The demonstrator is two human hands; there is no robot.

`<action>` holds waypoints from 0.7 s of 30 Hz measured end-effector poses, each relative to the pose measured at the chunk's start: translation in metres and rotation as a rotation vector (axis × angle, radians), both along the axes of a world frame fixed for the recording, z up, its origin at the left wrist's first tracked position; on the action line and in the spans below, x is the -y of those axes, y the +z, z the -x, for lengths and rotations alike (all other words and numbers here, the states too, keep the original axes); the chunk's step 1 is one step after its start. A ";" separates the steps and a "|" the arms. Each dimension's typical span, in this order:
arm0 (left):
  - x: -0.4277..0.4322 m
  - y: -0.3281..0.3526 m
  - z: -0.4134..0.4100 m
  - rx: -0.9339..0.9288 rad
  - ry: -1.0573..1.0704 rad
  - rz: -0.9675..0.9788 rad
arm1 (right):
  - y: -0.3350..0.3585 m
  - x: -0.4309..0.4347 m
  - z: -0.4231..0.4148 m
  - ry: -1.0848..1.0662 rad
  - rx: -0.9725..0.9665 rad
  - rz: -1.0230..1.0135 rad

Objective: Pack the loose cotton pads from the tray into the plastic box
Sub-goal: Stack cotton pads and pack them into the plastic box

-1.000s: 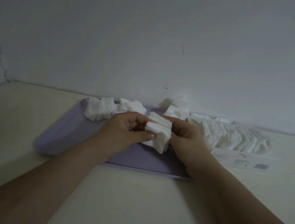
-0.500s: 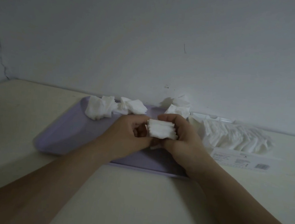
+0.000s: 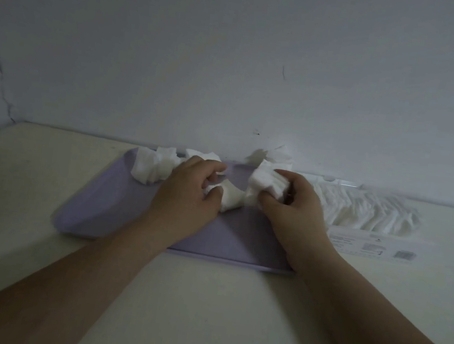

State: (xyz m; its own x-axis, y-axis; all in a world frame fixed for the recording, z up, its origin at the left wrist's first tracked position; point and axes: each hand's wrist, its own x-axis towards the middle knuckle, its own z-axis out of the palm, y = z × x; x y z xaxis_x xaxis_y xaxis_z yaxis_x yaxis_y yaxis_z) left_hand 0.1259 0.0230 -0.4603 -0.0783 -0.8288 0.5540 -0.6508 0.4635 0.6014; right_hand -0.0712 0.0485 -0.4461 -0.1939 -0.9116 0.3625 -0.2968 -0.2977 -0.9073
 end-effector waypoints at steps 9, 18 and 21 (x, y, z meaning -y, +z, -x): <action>0.002 -0.001 -0.003 0.145 0.001 -0.314 | -0.003 0.003 0.000 -0.104 0.071 -0.056; 0.000 0.006 -0.004 -0.121 -0.083 -0.504 | -0.004 0.004 0.002 -0.094 0.030 -0.063; 0.001 0.008 -0.003 -0.166 -0.094 -0.540 | -0.004 0.004 0.002 -0.044 0.027 -0.071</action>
